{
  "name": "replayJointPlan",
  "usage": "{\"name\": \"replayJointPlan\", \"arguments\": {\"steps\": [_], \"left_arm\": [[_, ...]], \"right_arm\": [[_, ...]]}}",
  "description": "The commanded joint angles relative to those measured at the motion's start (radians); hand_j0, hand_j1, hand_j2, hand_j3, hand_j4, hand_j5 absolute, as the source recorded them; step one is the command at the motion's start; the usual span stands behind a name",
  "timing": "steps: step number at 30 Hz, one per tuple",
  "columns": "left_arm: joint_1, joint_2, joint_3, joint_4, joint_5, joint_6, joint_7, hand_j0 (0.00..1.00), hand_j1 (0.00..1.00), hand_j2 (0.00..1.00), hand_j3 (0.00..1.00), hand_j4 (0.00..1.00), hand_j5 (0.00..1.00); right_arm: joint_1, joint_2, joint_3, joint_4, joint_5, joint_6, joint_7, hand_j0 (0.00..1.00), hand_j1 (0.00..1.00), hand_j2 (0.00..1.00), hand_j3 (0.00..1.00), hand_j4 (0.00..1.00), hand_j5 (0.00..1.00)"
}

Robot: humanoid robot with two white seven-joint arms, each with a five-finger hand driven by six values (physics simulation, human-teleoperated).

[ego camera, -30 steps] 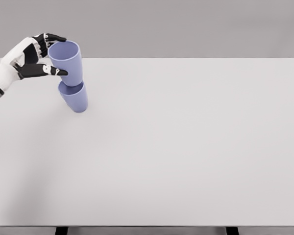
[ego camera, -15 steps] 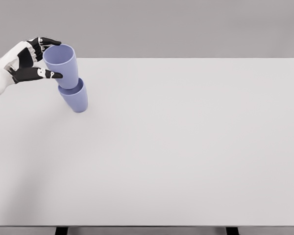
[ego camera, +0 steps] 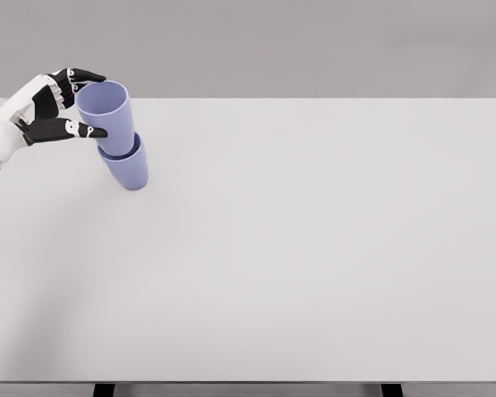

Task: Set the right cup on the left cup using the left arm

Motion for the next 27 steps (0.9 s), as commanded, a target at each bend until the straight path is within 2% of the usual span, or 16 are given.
{"name": "replayJointPlan", "arguments": {"steps": [1,27], "left_arm": [[0.000,0.001,0.000,0.002,0.006,0.000,0.000,0.64,0.64,0.64,0.64,0.64,0.64],[0.000,-0.007,-0.005,0.011,0.003,-0.003,0.000,0.65,0.65,0.65,0.65,0.65,0.65]], "right_arm": [[0.000,0.000,0.000,-0.001,0.001,0.000,0.000,1.00,1.00,1.00,1.00,1.00,1.00],[0.000,0.000,0.000,-0.001,0.001,0.000,0.001,1.00,1.00,1.00,1.00,1.00,1.00]]}}
